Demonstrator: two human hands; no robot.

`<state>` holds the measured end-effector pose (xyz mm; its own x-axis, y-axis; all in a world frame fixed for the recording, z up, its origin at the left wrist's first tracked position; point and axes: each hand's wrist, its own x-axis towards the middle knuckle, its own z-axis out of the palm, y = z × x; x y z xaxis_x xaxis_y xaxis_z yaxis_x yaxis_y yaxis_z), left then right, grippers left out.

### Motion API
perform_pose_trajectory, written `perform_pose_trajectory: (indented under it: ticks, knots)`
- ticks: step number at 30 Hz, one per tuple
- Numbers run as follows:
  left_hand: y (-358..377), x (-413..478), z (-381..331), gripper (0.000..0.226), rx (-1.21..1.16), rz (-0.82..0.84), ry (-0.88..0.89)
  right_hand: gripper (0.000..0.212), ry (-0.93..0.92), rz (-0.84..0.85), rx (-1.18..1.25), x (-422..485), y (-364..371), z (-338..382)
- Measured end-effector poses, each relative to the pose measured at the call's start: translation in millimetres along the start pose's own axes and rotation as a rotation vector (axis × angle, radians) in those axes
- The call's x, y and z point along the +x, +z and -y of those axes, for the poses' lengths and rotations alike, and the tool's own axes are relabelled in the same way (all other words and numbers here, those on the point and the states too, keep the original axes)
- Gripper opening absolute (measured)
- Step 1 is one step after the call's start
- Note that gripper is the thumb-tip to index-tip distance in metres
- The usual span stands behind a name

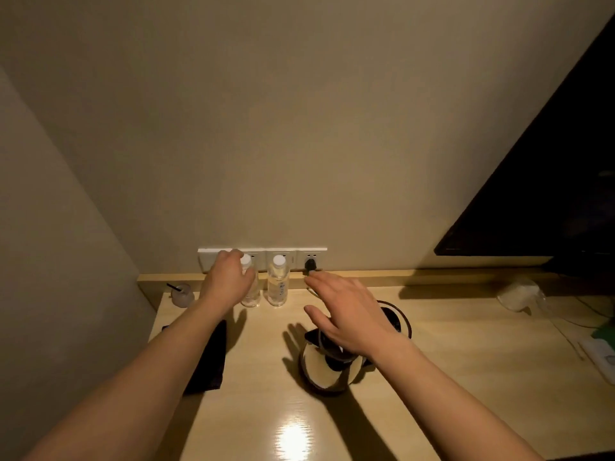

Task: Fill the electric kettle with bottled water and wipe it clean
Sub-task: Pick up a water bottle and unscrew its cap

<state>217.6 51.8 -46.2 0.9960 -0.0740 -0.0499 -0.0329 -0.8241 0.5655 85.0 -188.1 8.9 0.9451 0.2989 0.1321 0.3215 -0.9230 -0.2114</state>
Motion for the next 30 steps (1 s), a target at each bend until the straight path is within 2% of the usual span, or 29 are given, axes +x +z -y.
perform_pose_trajectory:
  ticks: [7,12,17,21,24,27,30]
  knots:
    - [4.4,56.4,17.0,0.047,0.227,0.206,0.096,0.059,-0.117,0.130,-0.091,53.5,36.2,35.4]
    - [18.1,63.0,26.9,0.035,0.267,0.174,0.156,0.054,-0.090,0.195,-0.074,78.0,62.9,44.9]
    - [16.8,56.5,37.6,0.036,0.240,0.211,0.239,0.051,-0.028,0.207,-0.028,99.0,83.9,50.9]
    - [5.0,35.7,51.2,0.041,0.252,0.200,0.335,0.054,0.079,0.214,0.092,108.1,100.2,53.7]
    - [-12.0,16.0,51.6,0.046,0.275,0.241,0.393,0.067,0.201,0.218,0.248,112.0,111.3,55.7]
    - [-32.6,-3.7,49.0,0.054,0.274,0.273,0.468,0.083,0.249,0.243,0.429,109.8,122.3,60.4]
    - [-49.0,-23.1,47.4,0.042,0.222,0.273,0.556,0.084,0.281,0.209,0.587,100.4,133.6,69.9]
